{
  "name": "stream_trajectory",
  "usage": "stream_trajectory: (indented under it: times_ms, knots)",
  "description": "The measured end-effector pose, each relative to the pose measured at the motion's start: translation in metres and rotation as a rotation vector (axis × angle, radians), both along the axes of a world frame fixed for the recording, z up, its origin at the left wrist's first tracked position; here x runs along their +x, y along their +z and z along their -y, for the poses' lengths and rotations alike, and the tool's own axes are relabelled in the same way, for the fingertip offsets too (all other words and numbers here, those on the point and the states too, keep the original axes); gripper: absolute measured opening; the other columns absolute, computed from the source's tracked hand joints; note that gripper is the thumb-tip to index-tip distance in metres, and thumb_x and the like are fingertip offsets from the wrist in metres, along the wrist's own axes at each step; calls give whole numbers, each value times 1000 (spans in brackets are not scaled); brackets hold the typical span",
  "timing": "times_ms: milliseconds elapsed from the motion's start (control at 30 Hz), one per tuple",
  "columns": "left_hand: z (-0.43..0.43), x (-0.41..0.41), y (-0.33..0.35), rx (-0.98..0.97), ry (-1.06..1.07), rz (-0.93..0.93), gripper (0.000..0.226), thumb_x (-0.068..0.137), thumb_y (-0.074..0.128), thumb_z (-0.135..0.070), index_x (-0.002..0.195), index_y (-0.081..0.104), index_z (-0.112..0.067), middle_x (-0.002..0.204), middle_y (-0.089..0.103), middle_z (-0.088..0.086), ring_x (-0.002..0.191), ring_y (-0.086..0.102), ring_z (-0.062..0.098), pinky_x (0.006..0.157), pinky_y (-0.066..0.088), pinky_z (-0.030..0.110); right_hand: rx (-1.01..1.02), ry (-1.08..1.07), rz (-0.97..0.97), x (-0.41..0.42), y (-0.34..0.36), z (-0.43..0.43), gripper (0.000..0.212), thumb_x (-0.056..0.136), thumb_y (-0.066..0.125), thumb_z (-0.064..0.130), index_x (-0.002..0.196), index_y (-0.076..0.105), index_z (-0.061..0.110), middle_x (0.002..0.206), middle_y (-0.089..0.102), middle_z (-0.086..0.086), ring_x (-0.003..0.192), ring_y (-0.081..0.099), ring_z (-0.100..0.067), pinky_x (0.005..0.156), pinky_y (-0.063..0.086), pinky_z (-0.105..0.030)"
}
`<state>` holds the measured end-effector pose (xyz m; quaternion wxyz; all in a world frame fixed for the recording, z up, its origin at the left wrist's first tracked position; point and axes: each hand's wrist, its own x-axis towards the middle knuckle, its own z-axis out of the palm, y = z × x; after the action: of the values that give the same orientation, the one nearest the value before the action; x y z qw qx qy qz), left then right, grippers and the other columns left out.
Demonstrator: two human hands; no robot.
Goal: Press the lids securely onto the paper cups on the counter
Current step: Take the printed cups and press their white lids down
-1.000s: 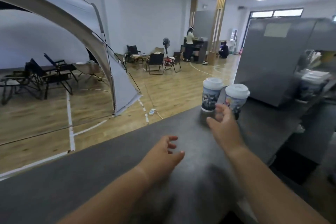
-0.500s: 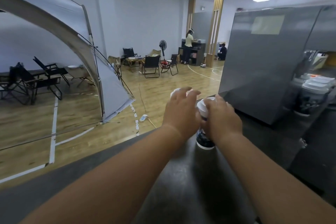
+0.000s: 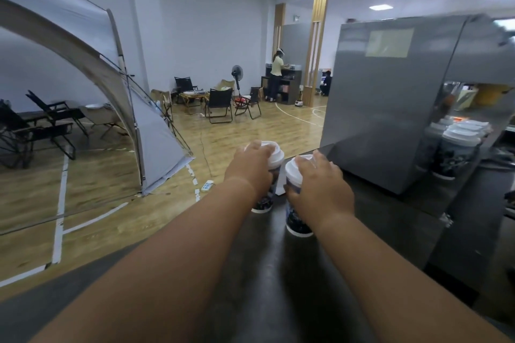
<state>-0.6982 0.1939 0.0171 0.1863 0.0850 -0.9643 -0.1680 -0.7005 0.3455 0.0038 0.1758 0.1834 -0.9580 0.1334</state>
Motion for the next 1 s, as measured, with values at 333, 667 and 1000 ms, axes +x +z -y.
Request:
stream_trajectory:
  times_ms: [333, 667, 1000]
  knots:
    - [78, 162, 23, -104, 44, -48, 59, 92, 56, -27, 147, 35, -26, 153, 33, 1, 136, 32, 27, 112, 32, 41, -138, 107, -70, 68, 34, 51, 55, 90, 62, 47, 141, 46, 33, 154, 33, 2, 133, 39, -28, 93, 47, -43]
    - [228, 482, 46, -148, 279, -62, 62, 92, 60, -34, 147, 35, -27, 155, 31, -3, 139, 31, 22, 115, 24, 34, -198, 529, 16, 320, 42, 213, 58, 89, 62, 51, 141, 43, 33, 147, 38, 10, 127, 45, -22, 94, 45, -38]
    - [334, 760, 29, -151, 449, -2, 64, 90, 62, -39, 147, 33, -34, 157, 26, -9, 141, 31, 17, 114, 26, 29, -93, 802, 107, 540, 23, 344, 65, 89, 60, 55, 147, 35, 38, 161, 22, 11, 143, 32, -18, 112, 36, -39]
